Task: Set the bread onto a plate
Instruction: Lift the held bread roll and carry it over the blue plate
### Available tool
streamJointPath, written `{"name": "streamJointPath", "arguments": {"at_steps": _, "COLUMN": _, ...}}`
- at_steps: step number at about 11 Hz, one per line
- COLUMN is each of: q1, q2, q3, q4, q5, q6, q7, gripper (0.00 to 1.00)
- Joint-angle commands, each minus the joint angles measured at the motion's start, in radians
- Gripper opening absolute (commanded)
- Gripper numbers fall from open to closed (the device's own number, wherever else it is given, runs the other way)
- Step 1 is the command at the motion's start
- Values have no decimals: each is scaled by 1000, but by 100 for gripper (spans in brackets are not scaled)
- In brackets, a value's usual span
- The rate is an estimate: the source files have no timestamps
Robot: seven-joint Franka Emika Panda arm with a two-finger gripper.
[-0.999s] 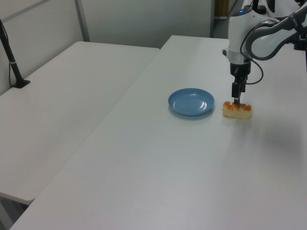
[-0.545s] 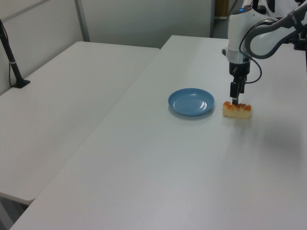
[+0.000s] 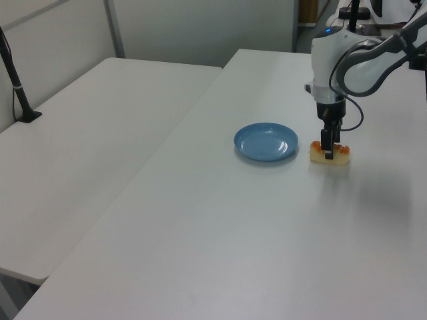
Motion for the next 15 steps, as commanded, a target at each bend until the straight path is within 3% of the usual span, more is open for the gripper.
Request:
{"name": "streamJointPath", "arguments": {"at_steps": 1, "q1": 13, "q2": 22, "q3": -5, "q4": 0, "q5": 5, "q6": 18, "q7": 6, "gripper": 67}}
{"name": "streamJointPath", "arguments": {"at_steps": 2, "q1": 13, "q2": 21, "q3": -5, "q4": 1, "q5": 5, "q6": 16, "q7": -4, "gripper": 41}}
{"name": "streamJointPath", "arguments": {"at_steps": 3, "q1": 14, "q2": 21, "q3": -5, "q4": 3, "q5": 3, "q6": 16, "q7": -10, "gripper": 21}}
{"name": "streamJointPath", "arguments": {"at_steps": 4, "q1": 14, "q2": 18, "q3": -5, "q4": 4, "q5": 1, "q6": 15, "q7": -11, "gripper": 14}}
{"name": "streamJointPath", "arguments": {"at_steps": 6, "q1": 10, "q2": 12, "q3": -7, "q4": 30, "q5": -2, "q6": 4, "q7": -11, "gripper": 14}}
{"name": "streamJointPath", "arguments": {"at_steps": 10, "q1": -15, "q2": 34, "q3": -7, "q4": 236, "q5": 3, "q6": -87, "q7": -26, "gripper": 14}}
{"name": "streamJointPath", "arguments": {"at_steps": 15, "q1": -47, "q2": 313, "q3": -8, "q4": 601, "q5": 66, "q6": -71, "q7": 15, "gripper": 16}}
